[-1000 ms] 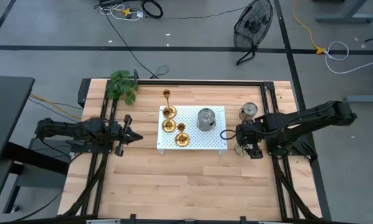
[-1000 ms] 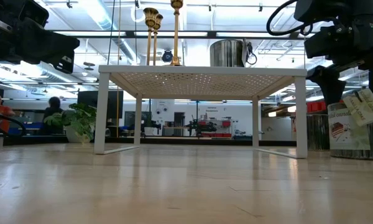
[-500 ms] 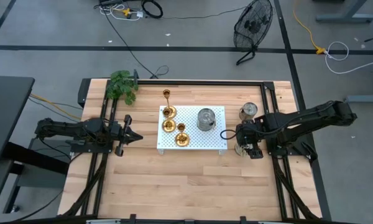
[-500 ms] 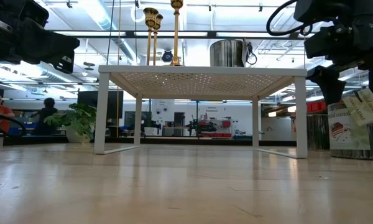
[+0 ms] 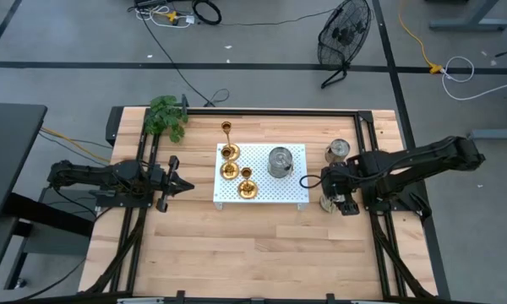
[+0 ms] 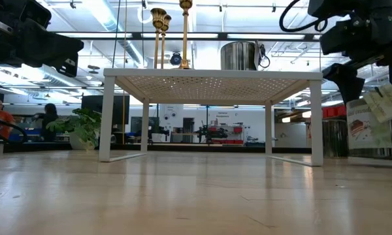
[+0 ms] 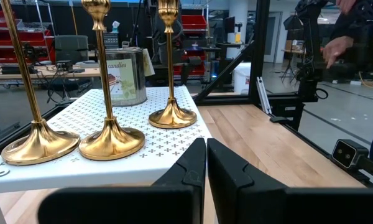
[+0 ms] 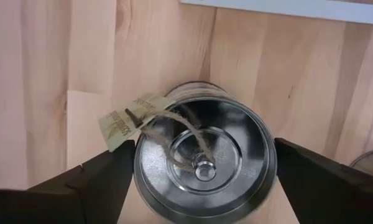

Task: Pick & Place candle stick holders
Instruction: Put the bottom metal lid scented candle on the shelf

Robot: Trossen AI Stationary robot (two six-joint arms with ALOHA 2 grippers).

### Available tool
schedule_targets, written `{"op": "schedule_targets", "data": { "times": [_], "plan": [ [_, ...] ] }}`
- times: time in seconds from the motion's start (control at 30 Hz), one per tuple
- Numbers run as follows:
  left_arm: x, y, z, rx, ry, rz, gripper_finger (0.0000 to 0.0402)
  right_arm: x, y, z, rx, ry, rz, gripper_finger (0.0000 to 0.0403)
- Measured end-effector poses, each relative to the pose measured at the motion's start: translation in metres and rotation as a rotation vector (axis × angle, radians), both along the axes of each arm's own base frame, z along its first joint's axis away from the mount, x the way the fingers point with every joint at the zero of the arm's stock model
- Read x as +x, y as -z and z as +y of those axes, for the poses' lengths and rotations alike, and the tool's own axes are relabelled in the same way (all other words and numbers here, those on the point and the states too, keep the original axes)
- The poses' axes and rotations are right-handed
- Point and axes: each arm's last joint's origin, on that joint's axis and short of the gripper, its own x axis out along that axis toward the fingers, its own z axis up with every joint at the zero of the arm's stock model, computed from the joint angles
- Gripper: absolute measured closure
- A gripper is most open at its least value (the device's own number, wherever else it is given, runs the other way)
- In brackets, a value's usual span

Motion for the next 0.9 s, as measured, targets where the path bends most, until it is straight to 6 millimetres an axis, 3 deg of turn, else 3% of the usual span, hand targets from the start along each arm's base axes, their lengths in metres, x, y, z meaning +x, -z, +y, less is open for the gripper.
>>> {"op": "schedule_targets", "data": {
  "times": [0.5,0.9],
  "plan": [
    [0.000,0.000,0.000,0.000,0.000,0.000,0.0383,0.000,-0.018,0.000,0.004,0.026,0.007,0.0043],
    [0.000,0.000,0.000,0.000,0.000,0.000,0.0383,0.002,-0.055,-0.008,0.003,0.078,0.020,0.0043]
  ]
}}
